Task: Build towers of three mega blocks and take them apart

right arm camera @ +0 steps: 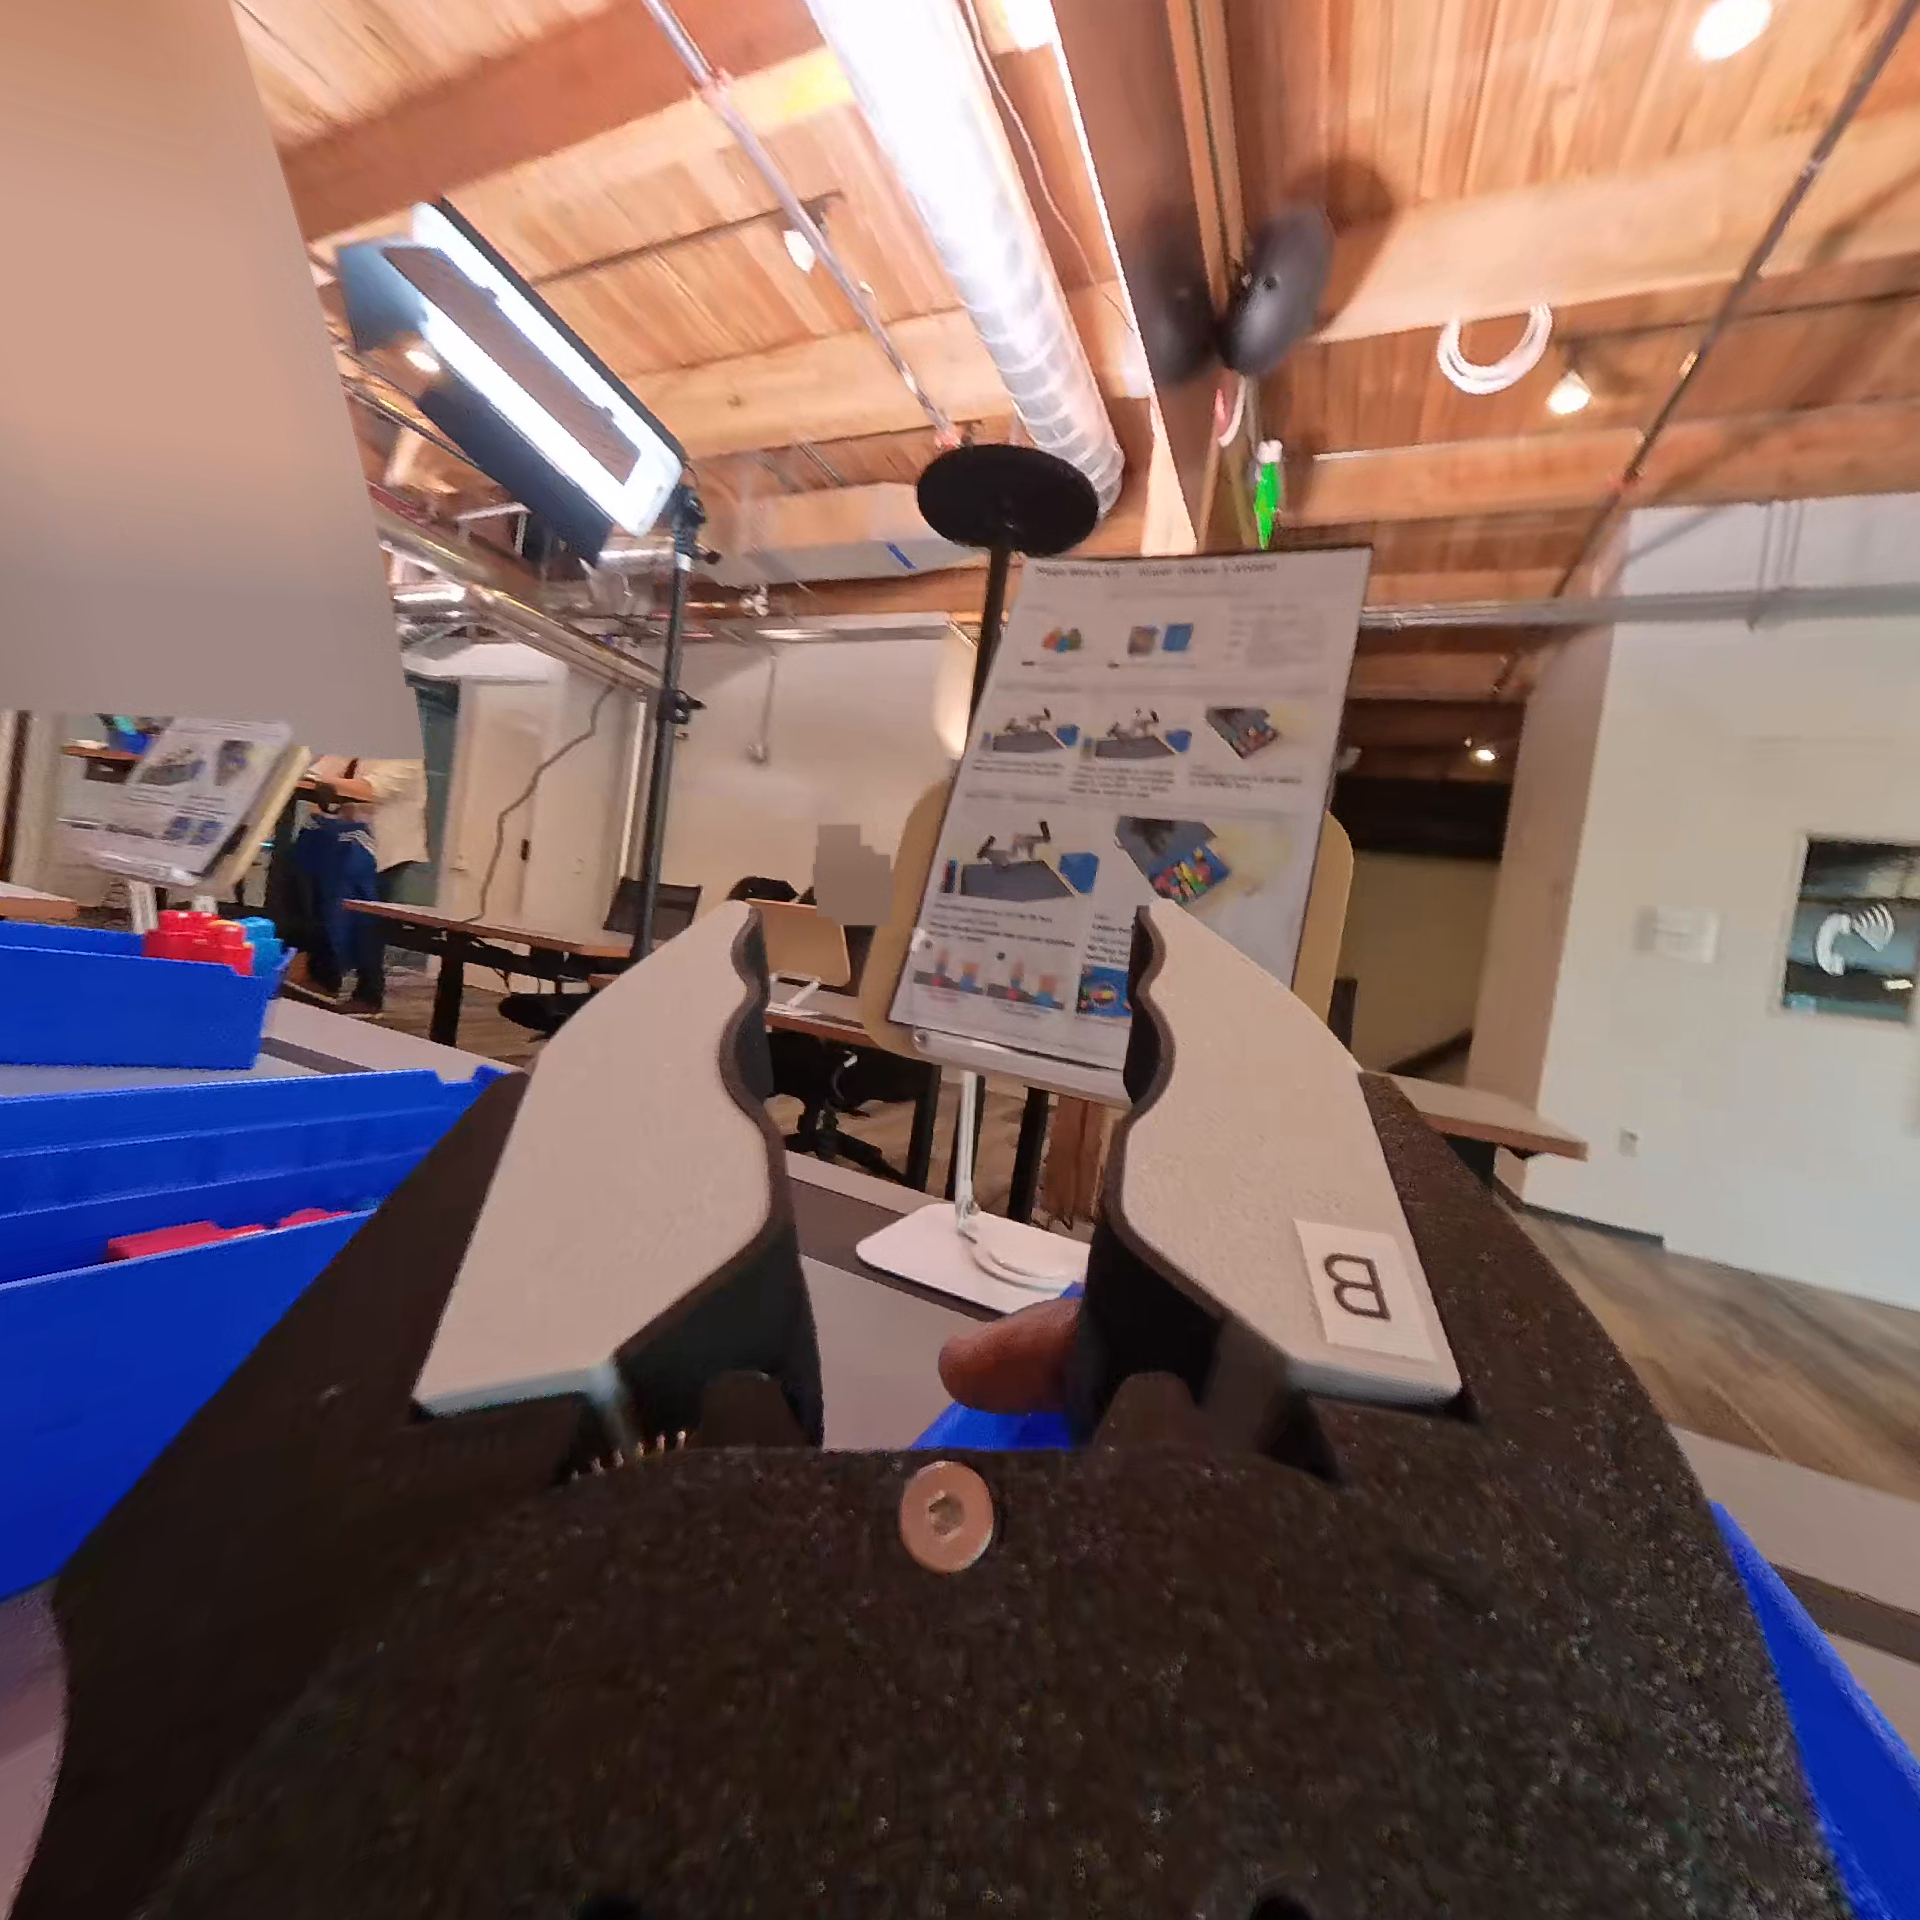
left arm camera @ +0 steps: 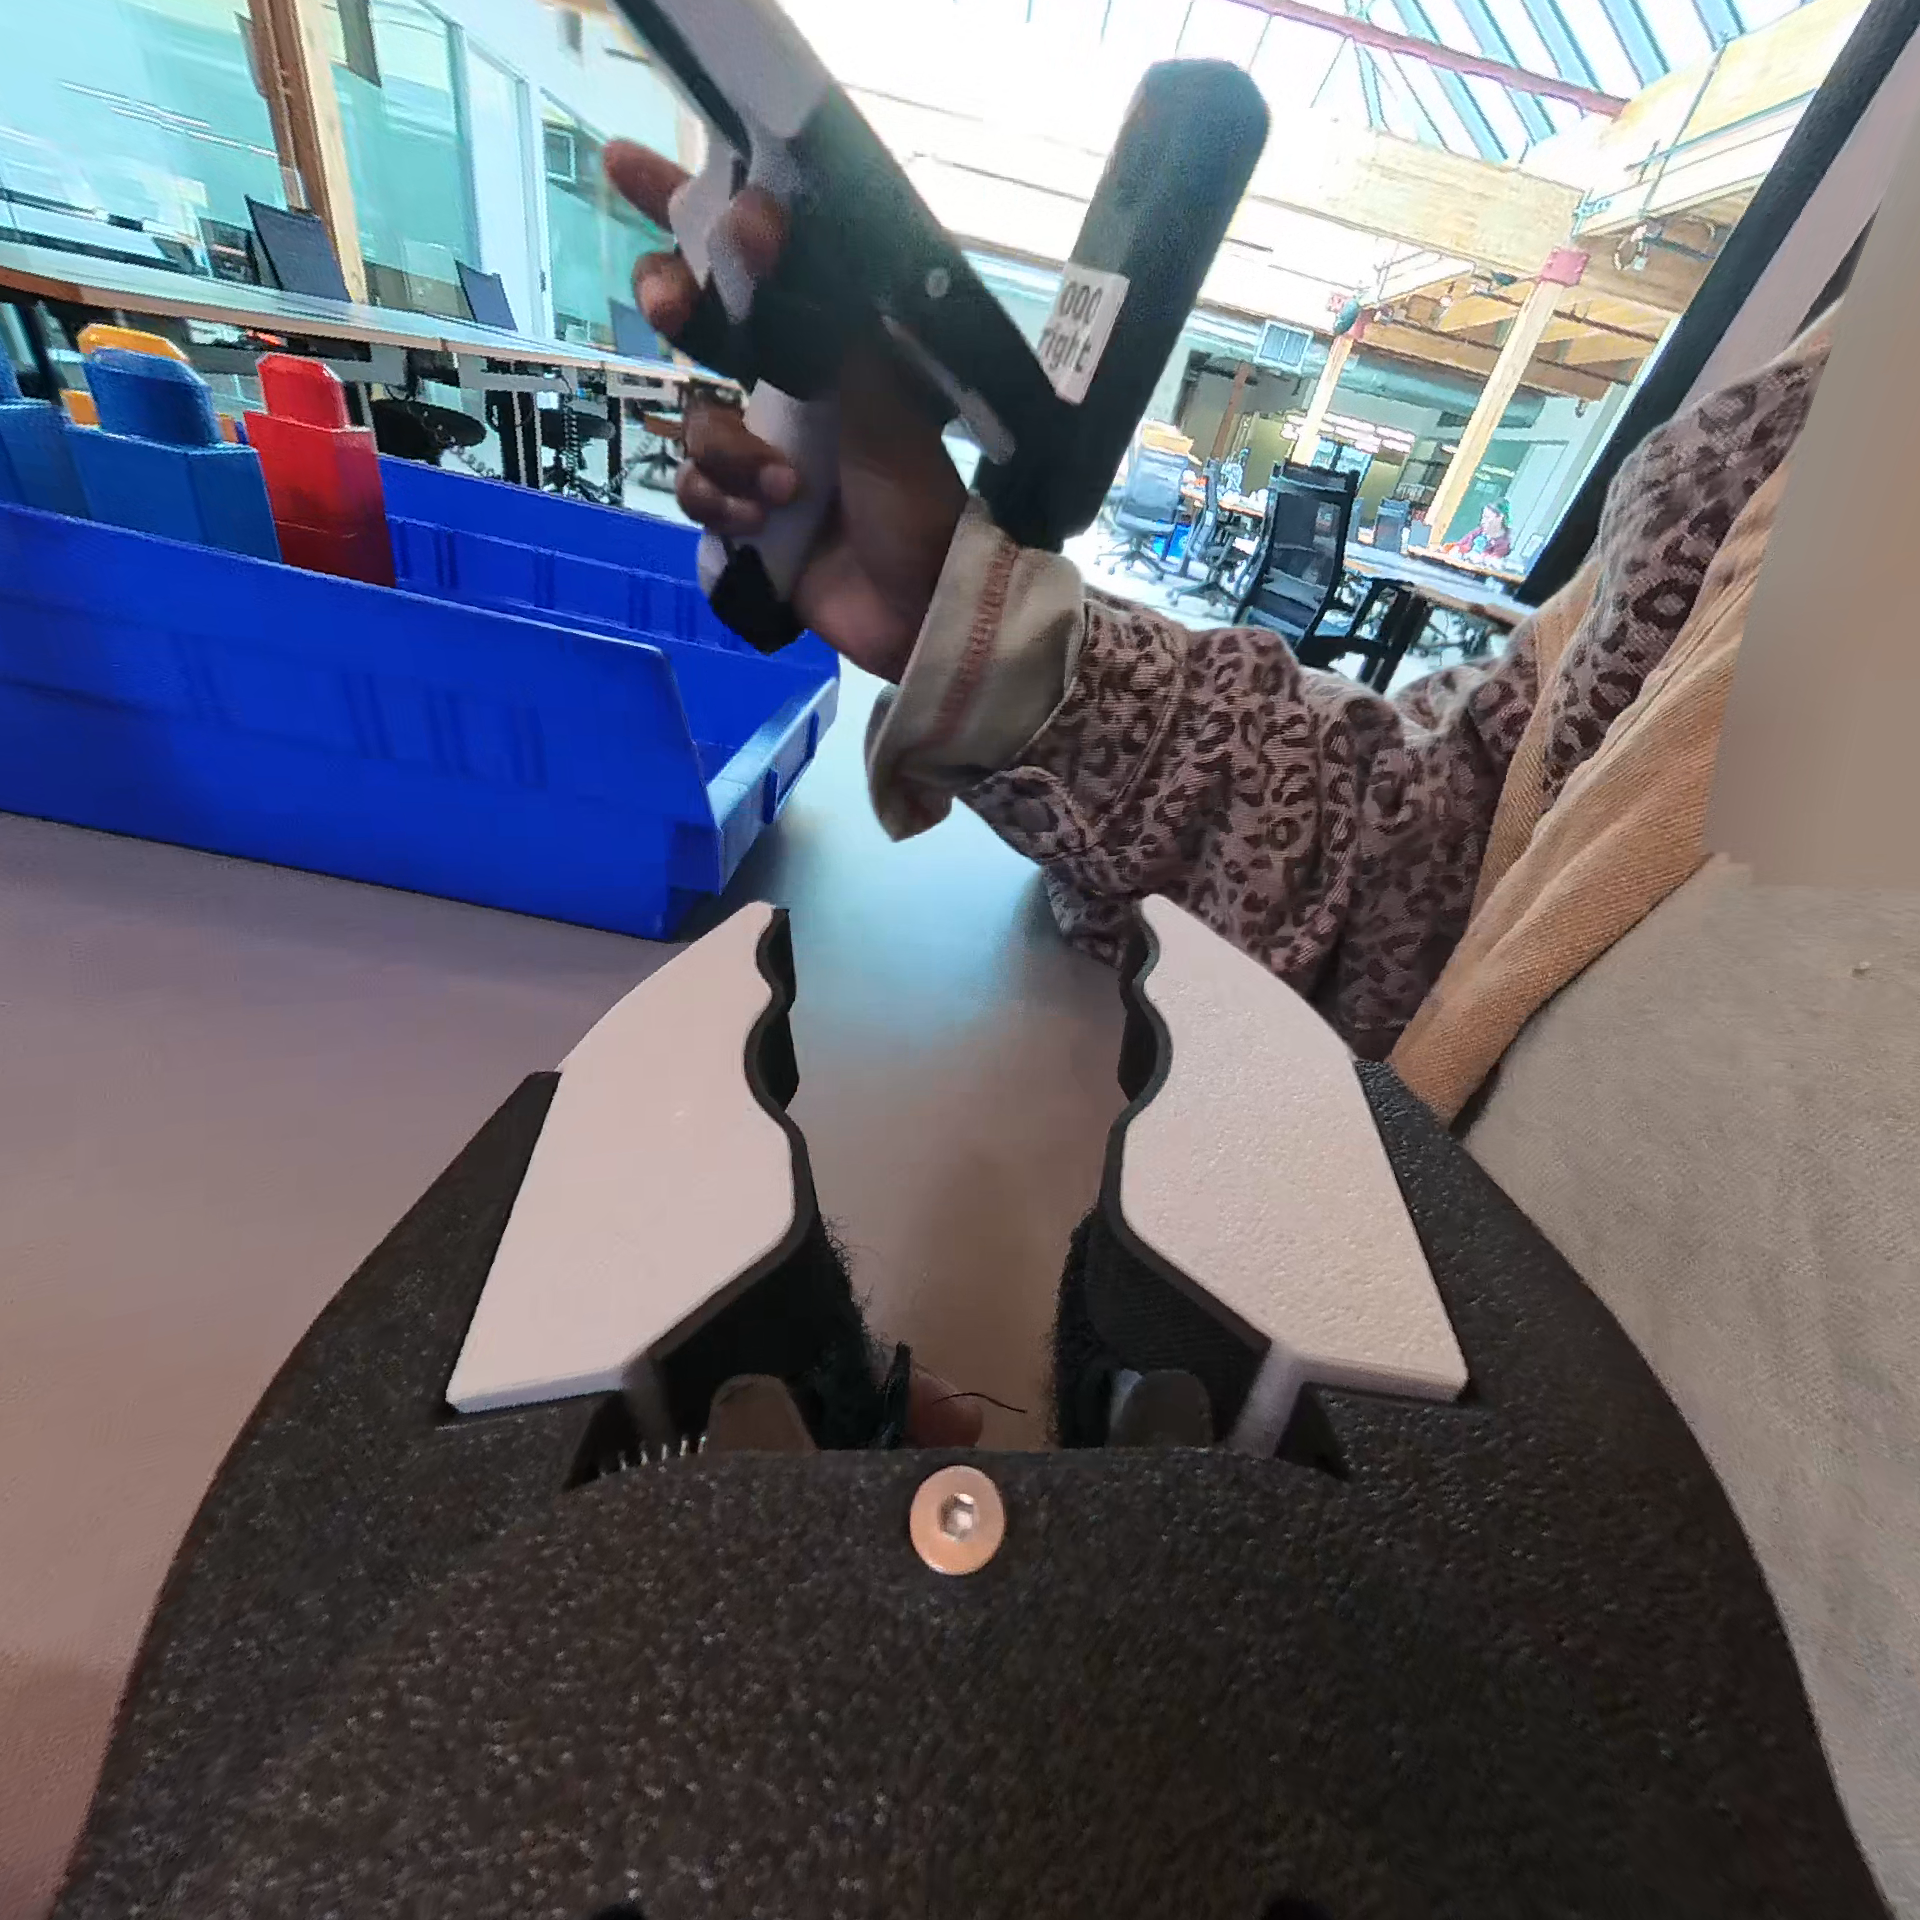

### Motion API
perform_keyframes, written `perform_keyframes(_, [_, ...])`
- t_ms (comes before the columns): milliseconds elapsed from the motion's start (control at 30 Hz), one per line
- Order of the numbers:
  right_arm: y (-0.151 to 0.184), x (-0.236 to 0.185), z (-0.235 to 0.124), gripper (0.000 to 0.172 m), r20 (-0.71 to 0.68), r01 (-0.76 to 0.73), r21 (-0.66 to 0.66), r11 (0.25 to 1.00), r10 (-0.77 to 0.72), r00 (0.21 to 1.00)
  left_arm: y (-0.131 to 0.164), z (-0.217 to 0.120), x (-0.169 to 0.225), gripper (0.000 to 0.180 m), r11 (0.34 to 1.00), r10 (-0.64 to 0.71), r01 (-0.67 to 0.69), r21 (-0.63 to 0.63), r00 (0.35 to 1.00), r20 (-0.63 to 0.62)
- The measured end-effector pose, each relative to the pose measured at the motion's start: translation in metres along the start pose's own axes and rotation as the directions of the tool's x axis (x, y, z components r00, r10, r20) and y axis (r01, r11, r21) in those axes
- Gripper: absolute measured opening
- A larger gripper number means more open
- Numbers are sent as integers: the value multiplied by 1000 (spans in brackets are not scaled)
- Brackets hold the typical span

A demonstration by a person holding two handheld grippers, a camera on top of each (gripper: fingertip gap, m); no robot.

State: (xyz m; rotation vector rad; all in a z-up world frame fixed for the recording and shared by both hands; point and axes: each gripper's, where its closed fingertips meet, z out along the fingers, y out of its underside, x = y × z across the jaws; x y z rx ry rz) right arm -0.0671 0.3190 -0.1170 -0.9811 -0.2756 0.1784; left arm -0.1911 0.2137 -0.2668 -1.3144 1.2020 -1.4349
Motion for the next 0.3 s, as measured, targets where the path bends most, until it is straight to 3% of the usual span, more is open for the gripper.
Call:
perform_keyframes(100, [-18,0,-8,64,14,9,26,1000,-9,1000,-7,-1,8,64,997,43,-43,-66,999,-5])
perform_keyframes(167, [-30,4,-12,60,7,6,56,998,-7,1000,-35,-14,4,63,991,113,-109,-78,992,55])
perform_keyframes(233, [-38,6,-14,57,12,2,83,997,-3,1000,-70,-41,-22,57,982,182,-166,-85,955,233])
perform_keyframes(300, [-41,7,-15,57,15,3,87,996,-5,1000,-99,-86,-67,51,980,201,-167,-113,856,477])
